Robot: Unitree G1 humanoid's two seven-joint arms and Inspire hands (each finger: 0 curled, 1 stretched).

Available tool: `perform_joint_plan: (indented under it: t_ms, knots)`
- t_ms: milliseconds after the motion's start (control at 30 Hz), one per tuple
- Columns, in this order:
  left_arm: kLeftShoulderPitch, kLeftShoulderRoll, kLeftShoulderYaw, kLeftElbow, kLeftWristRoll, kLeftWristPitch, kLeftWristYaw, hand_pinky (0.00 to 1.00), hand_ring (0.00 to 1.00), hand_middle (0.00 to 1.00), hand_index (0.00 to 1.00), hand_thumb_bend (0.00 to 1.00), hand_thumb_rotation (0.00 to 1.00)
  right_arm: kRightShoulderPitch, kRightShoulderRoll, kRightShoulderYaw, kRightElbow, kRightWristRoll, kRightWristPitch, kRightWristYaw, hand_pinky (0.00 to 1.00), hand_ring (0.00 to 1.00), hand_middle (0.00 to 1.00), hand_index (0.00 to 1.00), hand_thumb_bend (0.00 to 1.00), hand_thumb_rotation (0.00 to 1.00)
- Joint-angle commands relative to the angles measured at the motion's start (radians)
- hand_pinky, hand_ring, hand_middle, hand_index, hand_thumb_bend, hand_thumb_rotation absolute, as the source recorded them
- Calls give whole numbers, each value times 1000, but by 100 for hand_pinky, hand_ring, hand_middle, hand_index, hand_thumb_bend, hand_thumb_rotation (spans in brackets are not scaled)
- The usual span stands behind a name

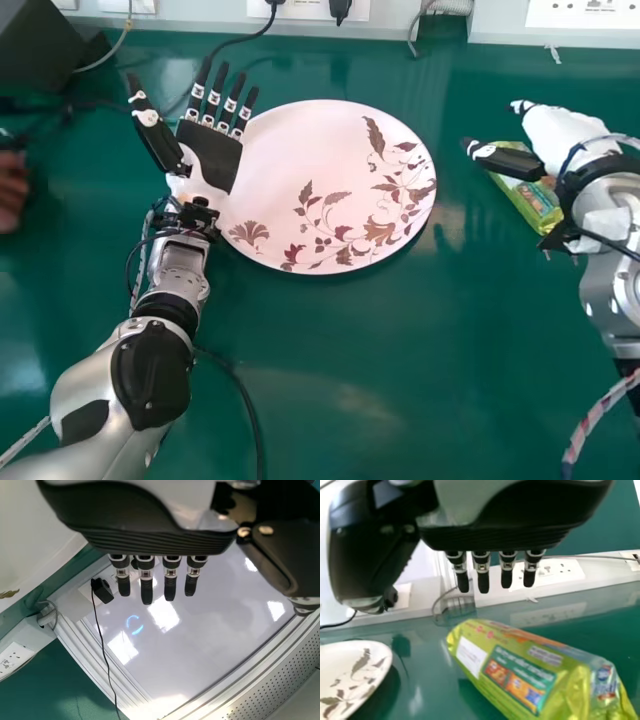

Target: Pick up biscuit and place it in the plate

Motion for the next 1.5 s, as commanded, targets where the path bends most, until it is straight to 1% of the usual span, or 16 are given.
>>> perform_joint_plan:
  t_ms: [0,100,200,367,600,733,767,833,967,1033,1100,1200,1367,1467]
  knots:
    - [30,-8,0,11,-6,6,-7,97,93,99,100,100,51,-1,-22,6,8,12,2,3,100,100,100,100,79,100]
    - [30,-8,-3,11,-2,-1,0,97,93,99,100,100,51,2,-27,9,12,15,6,2,100,100,100,100,79,100]
    - [29,-6,-2,12,-4,8,5,97,94,99,100,100,51,3,-29,17,14,10,21,13,100,100,100,100,80,97]
    - [29,-8,-5,10,0,0,10,97,94,99,100,100,49,10,-34,26,12,8,45,23,100,100,100,100,80,100]
    - [28,-6,1,12,-7,10,3,97,94,99,100,100,49,8,-37,40,29,1,66,26,100,100,100,100,79,98]
    - [29,-5,-6,11,2,-1,9,97,94,99,100,100,48,3,-38,50,44,3,70,25,100,100,100,100,80,98]
    - [29,-5,-5,11,1,1,11,97,94,99,100,100,49,3,-38,53,48,4,71,25,100,100,100,100,80,96]
    - [28,-5,-3,11,-2,6,8,96,94,99,99,100,50,3,-36,55,58,12,70,21,100,100,100,100,80,95]
    - [28,-5,-2,11,-4,9,8,94,94,99,99,100,51,4,-36,65,72,18,69,23,100,100,100,100,80,99]
    - [28,-7,0,10,-6,7,4,94,94,99,99,100,52,-1,-36,74,81,14,76,31,100,100,100,100,80,100]
    - [29,-7,-4,10,-1,-2,6,94,94,100,100,100,52,-5,-36,82,90,12,78,33,100,100,100,100,80,98]
    - [29,-4,-4,11,-1,4,5,93,94,100,100,100,52,-5,-38,93,99,11,76,32,100,100,100,100,80,96]
    - [28,-7,-3,10,-3,4,9,92,94,99,99,100,53,2,-41,104,104,12,73,20,100,100,100,100,80,100]
    - [28,-7,-1,10,-5,5,1,91,93,99,99,100,53,6,-41,104,103,15,76,15,100,100,100,100,81,97]
